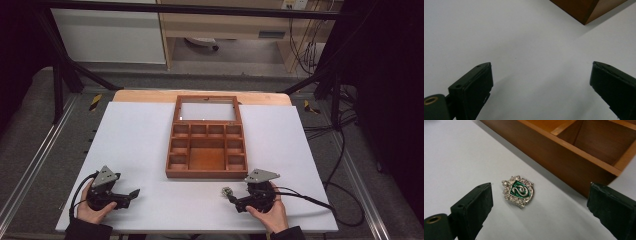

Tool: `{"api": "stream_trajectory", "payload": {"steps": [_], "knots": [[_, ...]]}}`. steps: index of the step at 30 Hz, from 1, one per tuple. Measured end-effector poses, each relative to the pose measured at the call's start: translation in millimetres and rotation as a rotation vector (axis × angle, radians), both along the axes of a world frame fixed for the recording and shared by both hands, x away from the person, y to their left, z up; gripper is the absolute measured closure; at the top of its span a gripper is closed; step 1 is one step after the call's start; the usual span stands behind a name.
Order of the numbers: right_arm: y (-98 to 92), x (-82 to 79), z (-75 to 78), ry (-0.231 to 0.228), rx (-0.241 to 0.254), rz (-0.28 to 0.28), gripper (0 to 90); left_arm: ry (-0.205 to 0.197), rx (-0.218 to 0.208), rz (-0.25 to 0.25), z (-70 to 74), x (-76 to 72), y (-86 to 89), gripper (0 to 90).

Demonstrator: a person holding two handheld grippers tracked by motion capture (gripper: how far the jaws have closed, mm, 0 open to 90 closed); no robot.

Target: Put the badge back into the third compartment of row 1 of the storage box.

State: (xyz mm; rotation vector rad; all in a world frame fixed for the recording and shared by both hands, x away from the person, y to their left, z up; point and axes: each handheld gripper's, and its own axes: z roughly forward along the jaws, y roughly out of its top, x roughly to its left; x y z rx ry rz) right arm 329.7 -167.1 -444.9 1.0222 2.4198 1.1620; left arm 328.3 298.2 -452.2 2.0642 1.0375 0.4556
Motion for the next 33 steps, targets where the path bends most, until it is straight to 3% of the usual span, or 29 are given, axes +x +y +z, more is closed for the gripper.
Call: {"api": "stream_trajectory", "payload": {"steps": [10, 22, 27, 33], "knots": [[12.2, -1.3, -0.8, -0.016, -0.003, 0.03, 21.1, -0.001, 0.0, 0.0, 0.1, -0.1, 0.0, 4.4], [28.5, -4.8, -4.8, -0.05, -0.056, 0.093, 40.6, -0.001, 0.0, 0.001, 0.0, 0.0, -0.1, 4.4], [29.3, -6.4, -5.5, -0.067, -0.057, 0.102, 49.8, -0.001, 0.0, 0.002, -0.1, 0.0, 0.1, 4.5], [30.1, -7.4, -6.8, -0.076, -0.073, 0.114, 54.8, -0.001, 0.002, 0.002, -0.1, 0.1, -0.1, 4.5]]}}
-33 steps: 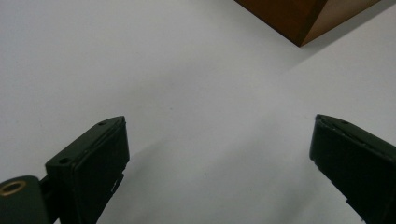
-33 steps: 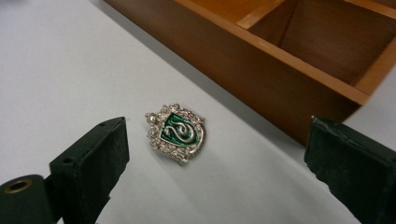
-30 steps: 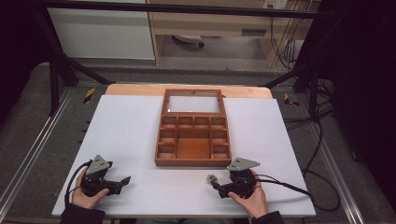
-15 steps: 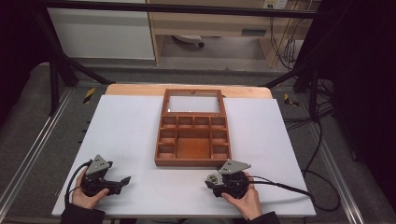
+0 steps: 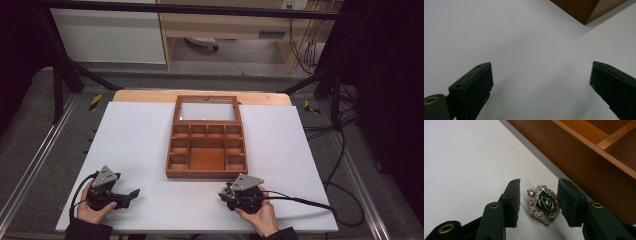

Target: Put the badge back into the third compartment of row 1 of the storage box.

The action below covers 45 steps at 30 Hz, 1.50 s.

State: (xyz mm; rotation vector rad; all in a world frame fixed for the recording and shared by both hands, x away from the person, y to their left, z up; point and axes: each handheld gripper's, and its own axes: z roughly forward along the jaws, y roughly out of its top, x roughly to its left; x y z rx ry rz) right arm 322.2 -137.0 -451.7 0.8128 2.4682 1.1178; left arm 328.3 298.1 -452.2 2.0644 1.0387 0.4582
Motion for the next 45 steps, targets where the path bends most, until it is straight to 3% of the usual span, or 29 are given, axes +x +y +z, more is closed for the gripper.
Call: {"api": "stream_trajectory", "payload": {"steps": [15, 34, 39, 45], "knots": [[0.1, -0.2, -1.6, -0.022, -0.041, 0.002, 63.9, 0.0, 0.0, -0.001, 0.0, -0.1, -0.1, 4.5], [-1.6, -0.2, 2.1, -0.019, -0.031, 0.006, 69.2, -0.001, 0.0, -0.001, 0.1, 0.0, 0.1, 4.6], [-3.2, -0.6, 5.4, -0.025, -0.014, 0.005, 76.1, -0.001, 0.0, -0.001, 0.2, -0.1, -0.1, 4.6], [-3.6, -0.5, 6.5, -0.021, -0.015, 0.001, 76.8, -0.001, 0.0, -0.001, 0.2, -0.1, 0.0, 4.6]]}}
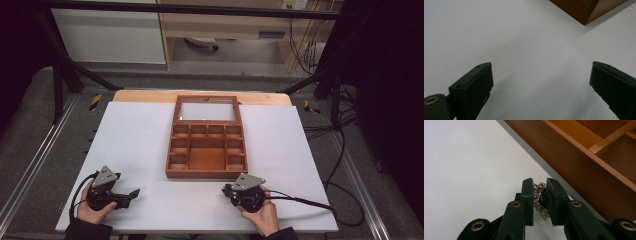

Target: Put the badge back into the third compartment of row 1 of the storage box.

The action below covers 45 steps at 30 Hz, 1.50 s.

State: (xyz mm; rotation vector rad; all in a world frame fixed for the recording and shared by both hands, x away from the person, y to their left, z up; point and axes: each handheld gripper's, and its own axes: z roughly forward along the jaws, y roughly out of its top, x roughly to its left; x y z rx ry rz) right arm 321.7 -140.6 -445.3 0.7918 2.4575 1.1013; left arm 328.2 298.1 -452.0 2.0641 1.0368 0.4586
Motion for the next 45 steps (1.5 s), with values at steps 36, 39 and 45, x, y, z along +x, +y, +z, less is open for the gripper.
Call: {"api": "stream_trajectory", "payload": {"steps": [36, 39, 45], "knots": [[-7.2, 0.8, 9.1, -0.016, -0.029, -0.048, 84.8, -0.001, 0.0, 0.001, 0.1, 0.0, 0.1, 4.6], [-7.7, 1.0, 9.6, -0.017, -0.033, -0.053, 85.6, 0.0, 0.0, 0.001, 0.0, 0.1, 0.0, 4.6], [-9.2, 1.7, 10.4, -0.022, -0.044, -0.063, 86.8, 0.0, 0.0, 0.001, 0.1, 0.1, 0.2, 4.6]]}}
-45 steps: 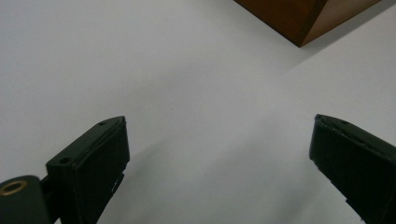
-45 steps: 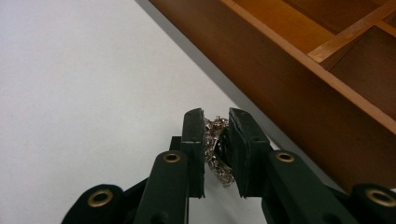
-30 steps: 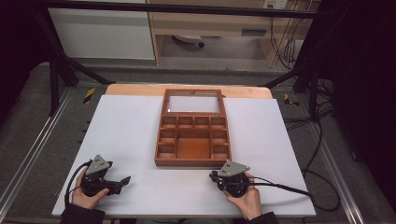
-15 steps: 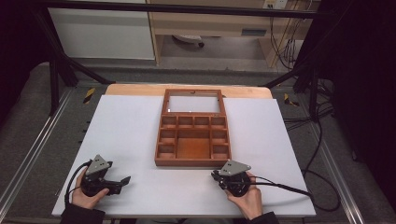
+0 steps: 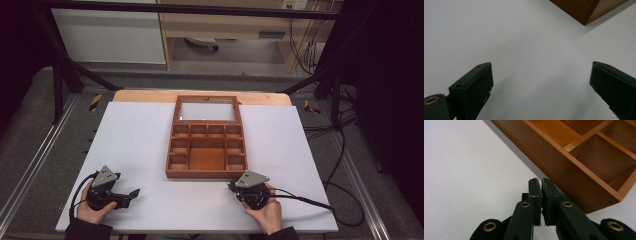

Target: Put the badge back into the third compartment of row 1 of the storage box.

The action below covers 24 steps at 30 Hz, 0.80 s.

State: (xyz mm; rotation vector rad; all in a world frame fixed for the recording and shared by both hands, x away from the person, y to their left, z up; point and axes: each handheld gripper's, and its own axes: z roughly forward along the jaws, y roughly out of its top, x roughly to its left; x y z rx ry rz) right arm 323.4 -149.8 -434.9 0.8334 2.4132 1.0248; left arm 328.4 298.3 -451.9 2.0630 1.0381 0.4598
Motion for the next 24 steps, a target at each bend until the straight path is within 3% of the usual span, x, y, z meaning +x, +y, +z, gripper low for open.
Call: {"api": "stream_trajectory", "payload": {"steps": [24], "knots": [[-3.7, -0.6, 6.5, 0.012, 0.044, 0.005, 87.9, -0.001, 0.0, 0.0, 0.1, 0.0, 0.1, 4.6]]}}
